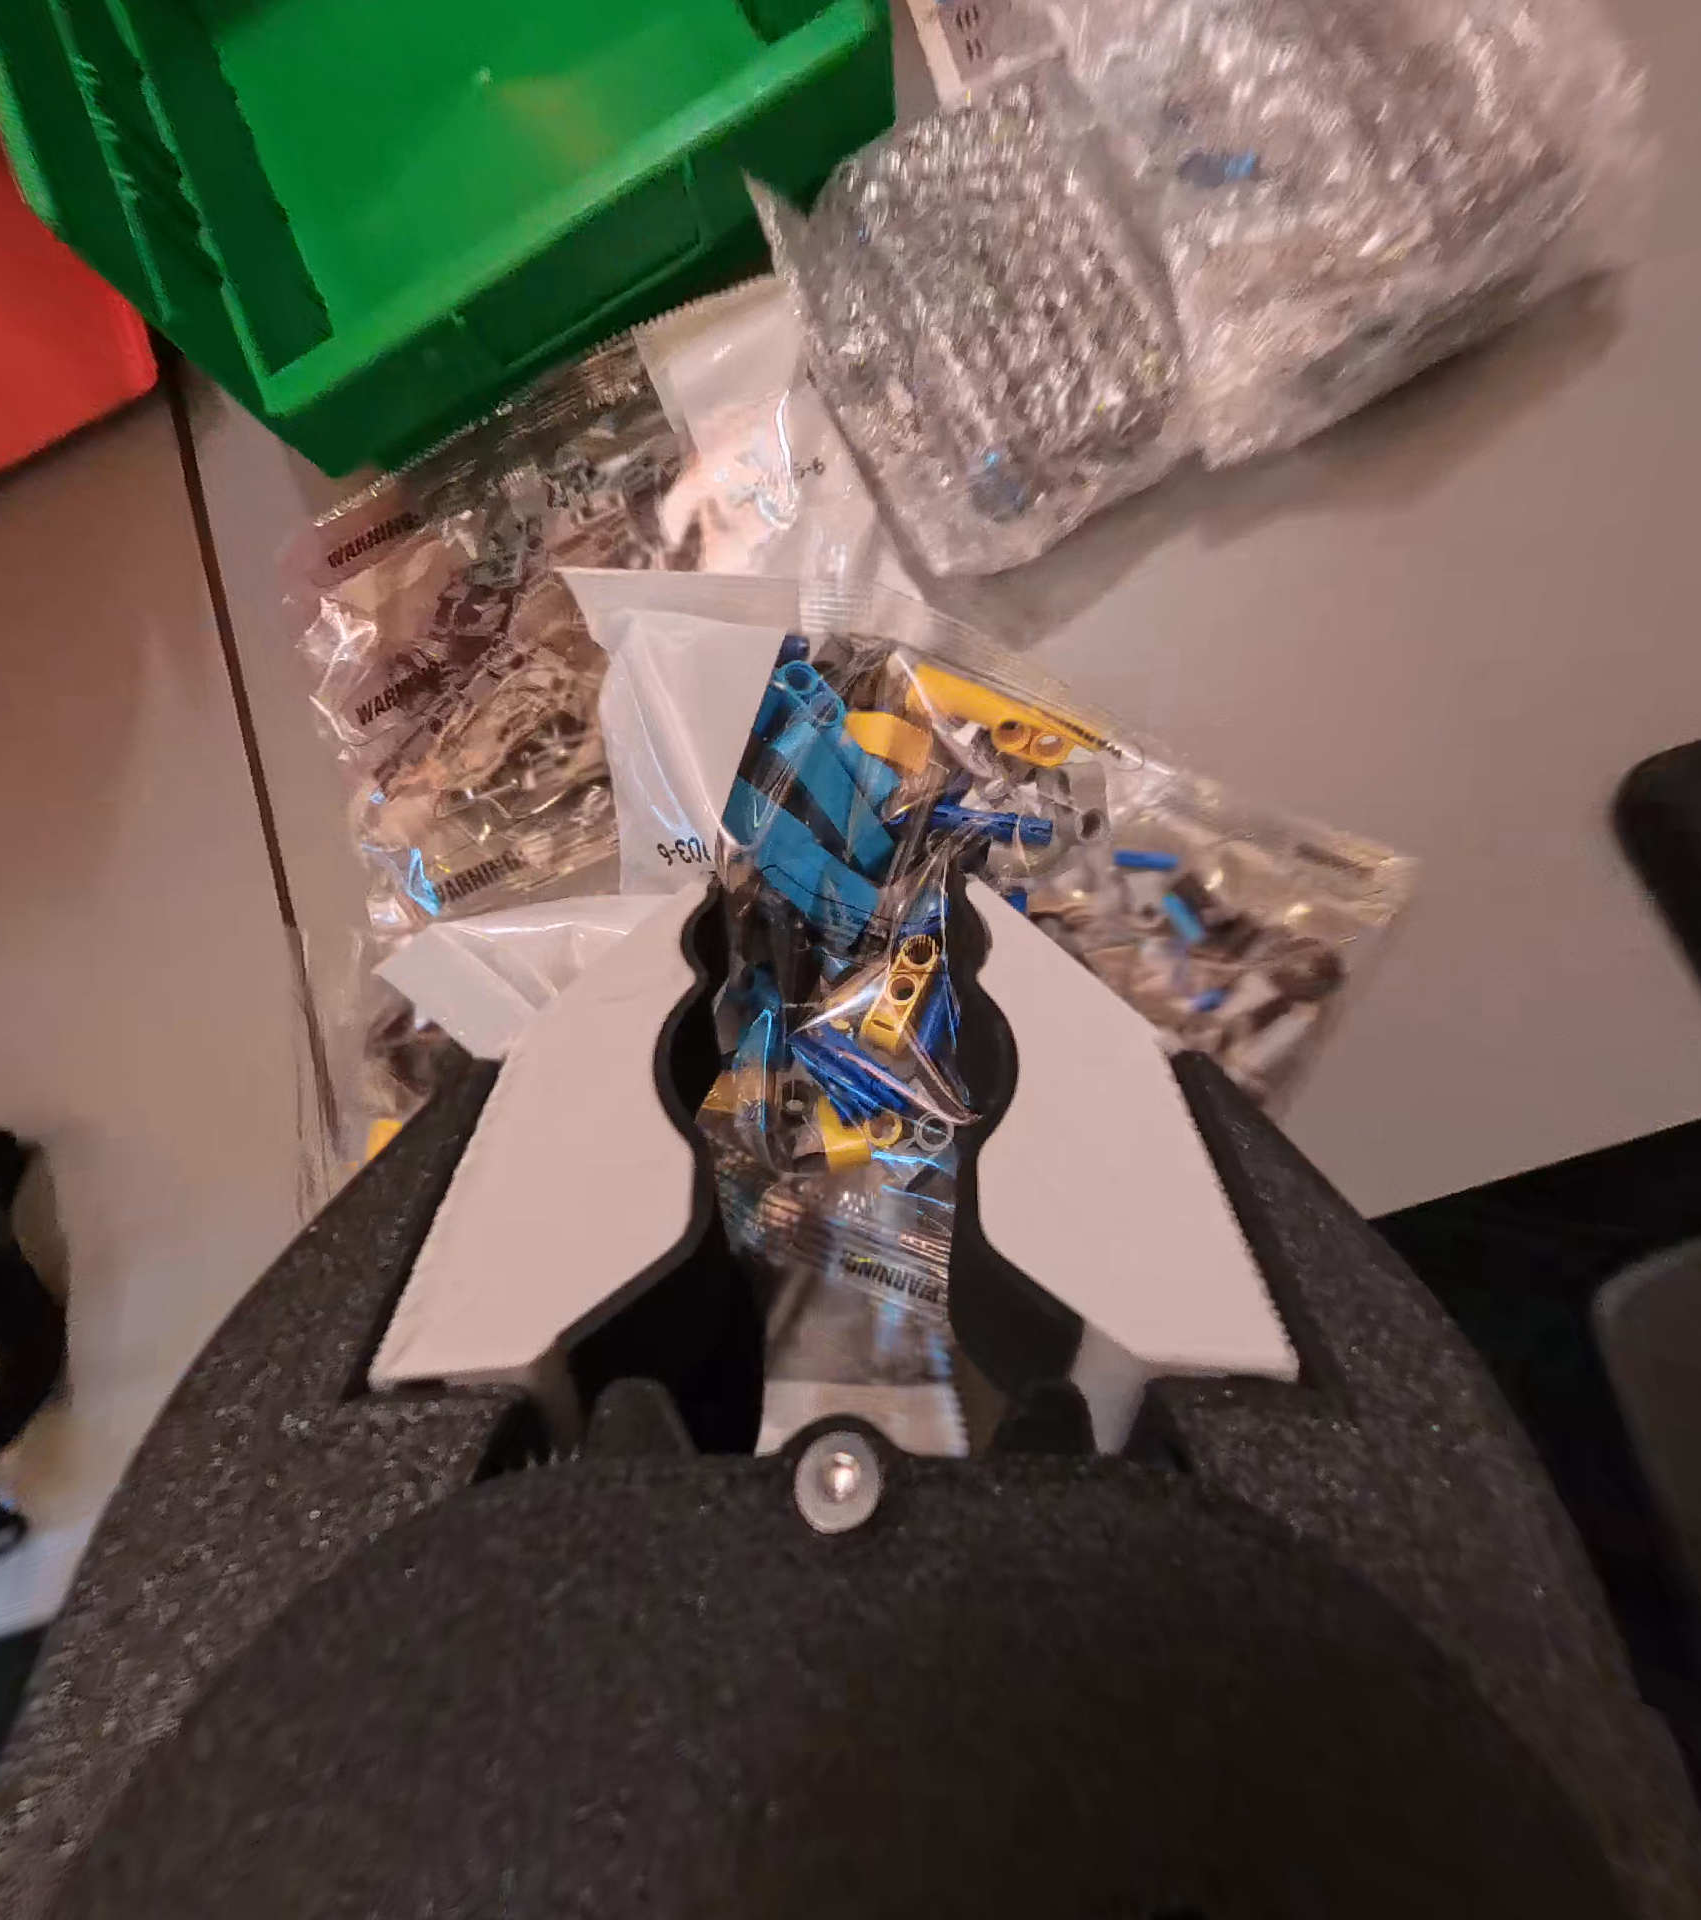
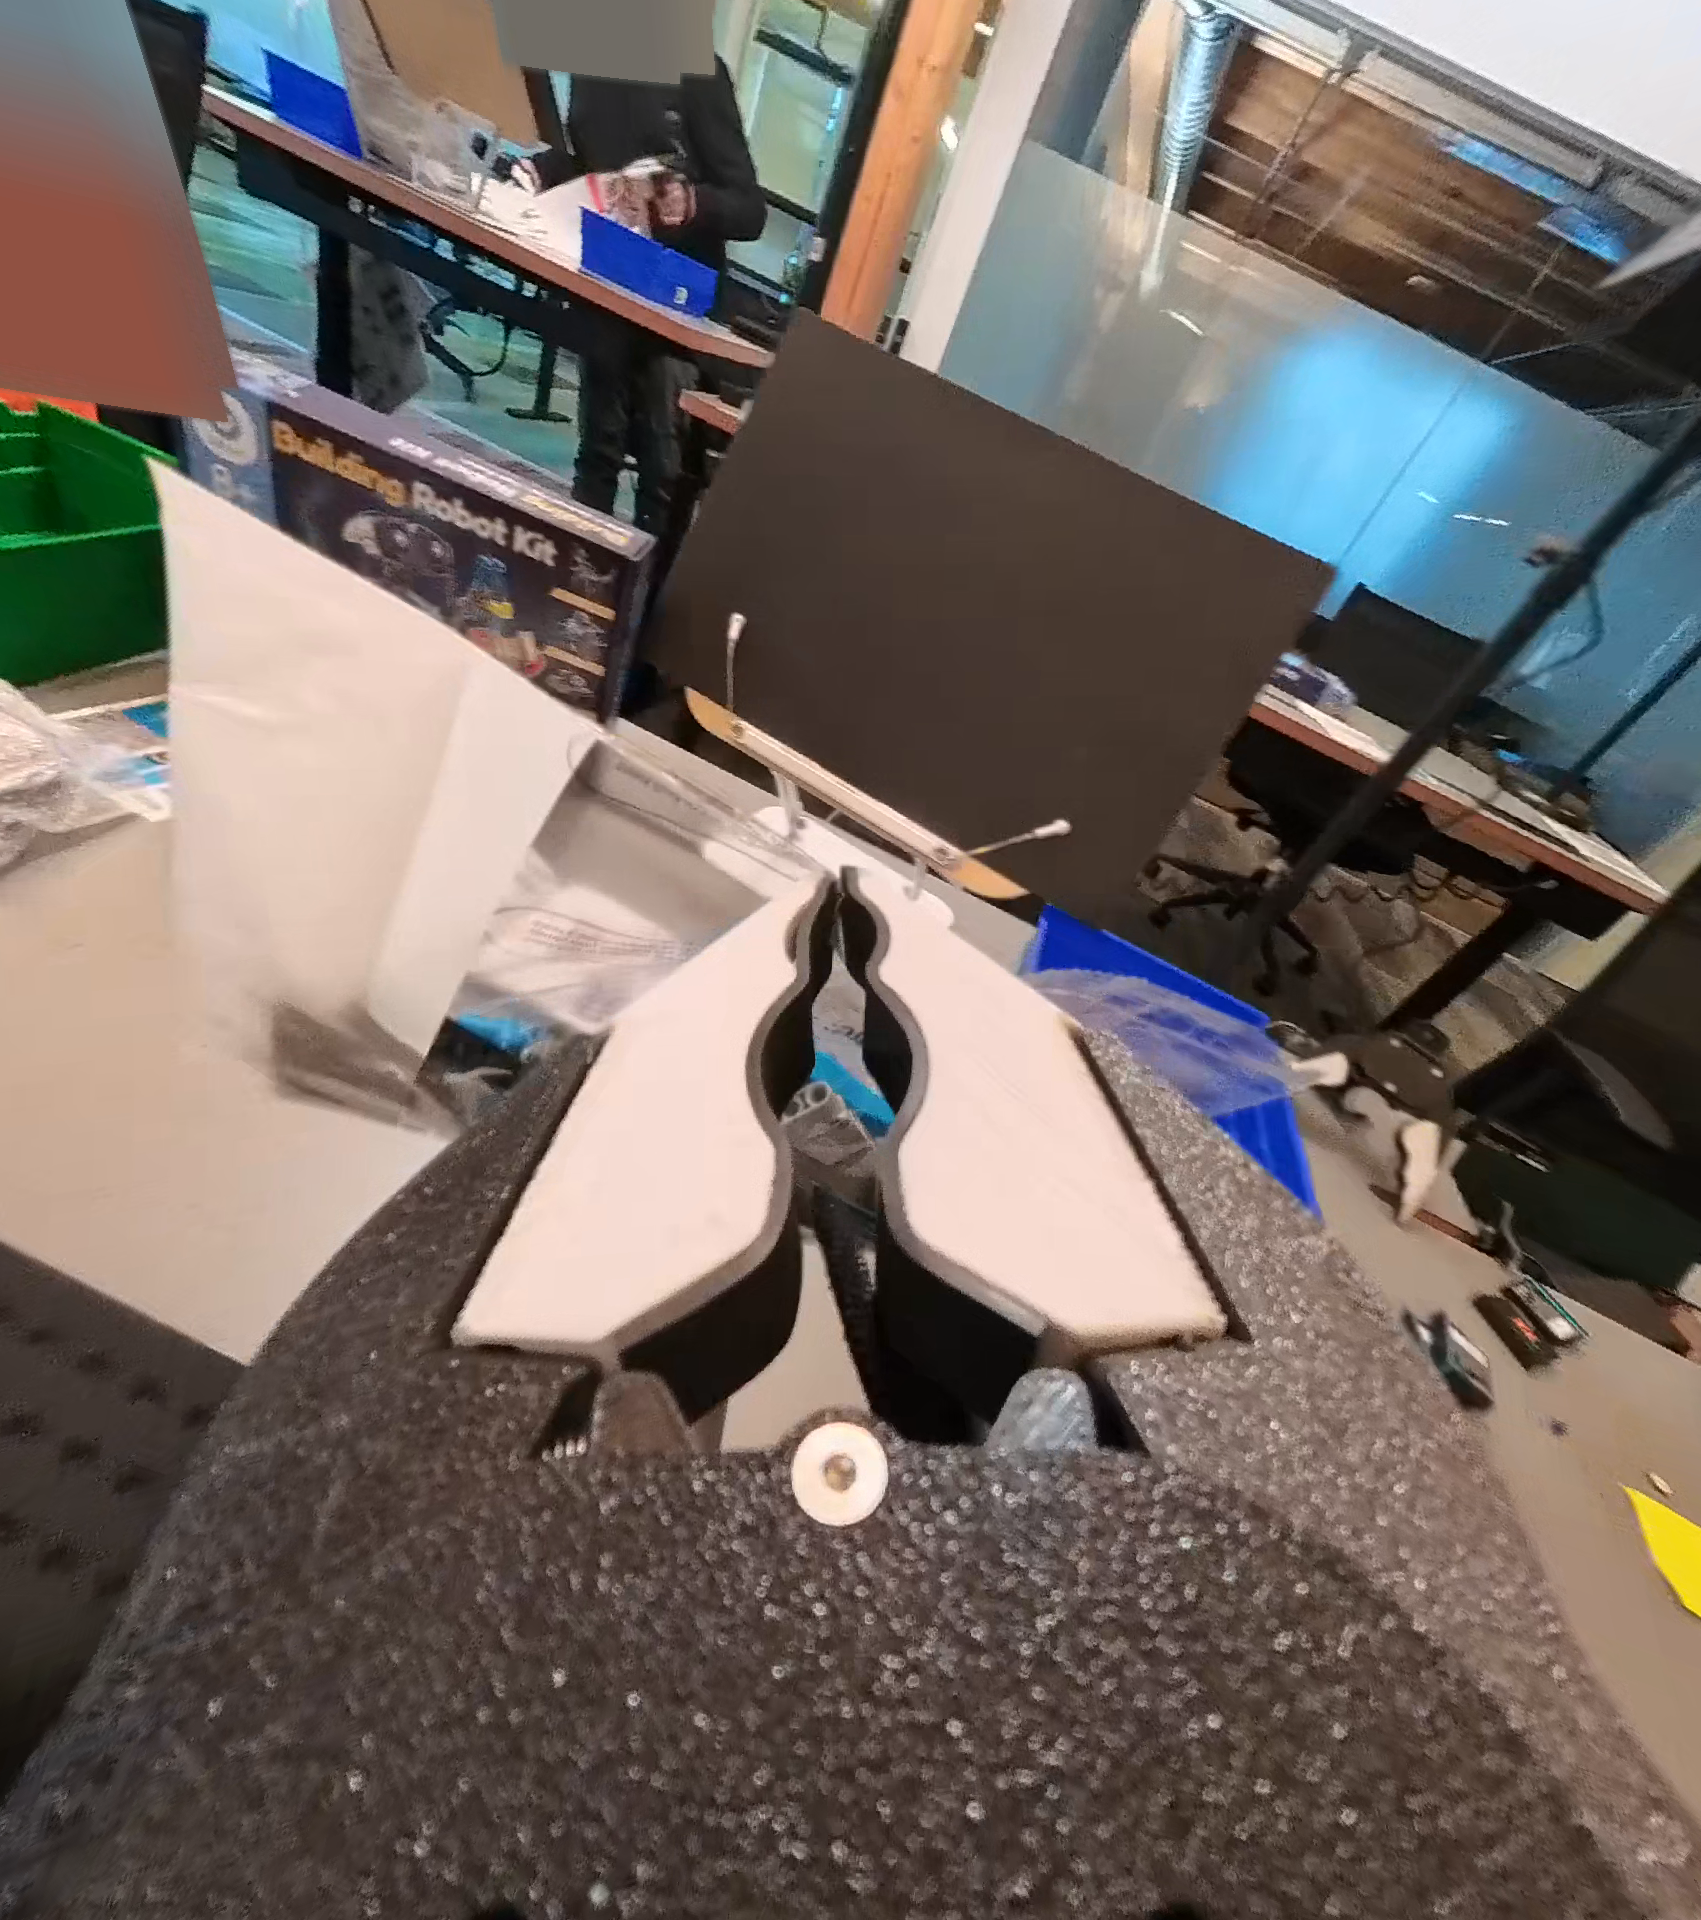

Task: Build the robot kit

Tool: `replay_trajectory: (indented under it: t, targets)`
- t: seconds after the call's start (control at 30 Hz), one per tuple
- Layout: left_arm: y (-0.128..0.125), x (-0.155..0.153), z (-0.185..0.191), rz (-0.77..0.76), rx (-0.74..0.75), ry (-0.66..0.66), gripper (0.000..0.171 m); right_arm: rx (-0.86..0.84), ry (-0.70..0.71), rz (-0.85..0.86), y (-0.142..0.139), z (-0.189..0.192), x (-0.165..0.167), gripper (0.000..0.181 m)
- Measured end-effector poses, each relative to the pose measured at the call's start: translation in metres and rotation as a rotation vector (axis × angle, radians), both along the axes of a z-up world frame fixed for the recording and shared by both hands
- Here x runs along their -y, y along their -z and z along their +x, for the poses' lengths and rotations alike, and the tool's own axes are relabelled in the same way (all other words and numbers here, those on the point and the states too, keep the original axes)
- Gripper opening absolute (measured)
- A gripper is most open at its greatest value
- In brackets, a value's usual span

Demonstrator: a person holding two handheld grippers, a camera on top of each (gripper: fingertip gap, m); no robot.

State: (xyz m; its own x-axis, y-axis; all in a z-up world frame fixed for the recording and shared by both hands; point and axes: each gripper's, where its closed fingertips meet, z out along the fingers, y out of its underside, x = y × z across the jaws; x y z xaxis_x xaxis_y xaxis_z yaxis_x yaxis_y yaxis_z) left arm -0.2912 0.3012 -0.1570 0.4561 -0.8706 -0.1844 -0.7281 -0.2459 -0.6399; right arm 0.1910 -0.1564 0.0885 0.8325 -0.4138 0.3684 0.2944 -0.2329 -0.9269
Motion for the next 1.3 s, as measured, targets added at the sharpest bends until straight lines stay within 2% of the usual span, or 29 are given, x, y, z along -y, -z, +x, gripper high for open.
replay_trajectory:
  t: [0.13,0.17,0.2,0.23,0.3,0.37,0.47,0.6,0.7,0.77,0.8,0.83,0.87,0.93,1.0,1.1,1.23,1.3]
  targets:
    - [0.024,-0.029,0.000,-0.036,-0.064,0.087,0.045,-0.021,-0.034,-0.072,0.014,-0.024,-0.048,0.000]
    - [0.028,-0.032,0.000,-0.051,-0.064,0.084,0.049,-0.021,-0.033,-0.098,0.018,-0.029,-0.058,0.000]
    - [0.027,-0.034,0.001,-0.049,-0.042,0.079,0.064,-0.019,-0.033,-0.127,0.022,-0.034,-0.068,0.000]
    - [0.022,-0.034,0.001,-0.038,-0.007,0.074,0.076,-0.015,-0.035,-0.158,0.027,-0.040,-0.078,0.000]
    - [0.002,-0.029,0.000,-0.007,0.070,0.054,0.079,0.001,-0.037,-0.235,0.038,-0.048,-0.098,0.000]
    - [-0.029,-0.017,0.007,0.047,0.164,0.054,0.081,0.027,-0.030,-0.317,0.047,-0.053,-0.114,0.000]
    - [-0.084,0.030,0.052,0.056,0.383,0.172,0.076,-0.009,-0.119,-0.412,0.062,-0.073,-0.140,0.000]
    - [-0.137,0.129,0.155,-0.092,0.627,0.514,0.075,-0.193,-0.361,-0.499,0.089,-0.110,-0.165,0.000]
    - [-0.162,0.201,0.226,-0.164,0.704,0.756,0.080,-0.324,-0.549,-0.605,0.109,-0.136,-0.168,0.000]
    - [-0.166,0.259,0.256,-0.223,0.659,0.946,0.090,-0.364,-0.572,-0.694,0.123,-0.138,-0.171,0.000]
    - [-0.164,0.273,0.269,-0.179,0.630,0.969,0.090,-0.351,-0.555,-0.726,0.129,-0.135,-0.175,0.000]
    - [-0.159,0.281,0.281,-0.128,0.601,0.971,0.089,-0.336,-0.556,-0.744,0.132,-0.135,-0.178,0.000]
    - [-0.152,0.283,0.291,-0.088,0.574,0.949,0.080,-0.332,-0.578,-0.764,0.134,-0.139,-0.179,0.000]
    - [-0.137,0.259,0.309,-0.019,0.517,0.804,0.041,-0.300,-0.635,-0.805,0.139,-0.146,-0.175,0.000]
    - [-0.129,0.248,0.314,-0.073,0.517,0.767,0.000,-0.279,-0.682,-0.813,0.140,-0.148,-0.169,0.000]
    - [-0.127,0.251,0.315,-0.321,0.597,0.793,0.000,-0.310,-0.731,-0.753,0.138,-0.141,-0.167,0.000]
    - [-0.102,0.242,0.321,-0.384,0.558,0.781,0.000,-0.387,-0.812,-0.607,0.142,-0.131,-0.172,0.001]
    - [-0.100,0.241,0.319,-0.401,0.572,0.788,0.000,-0.437,-0.861,-0.518,0.142,-0.130,-0.172,0.004]
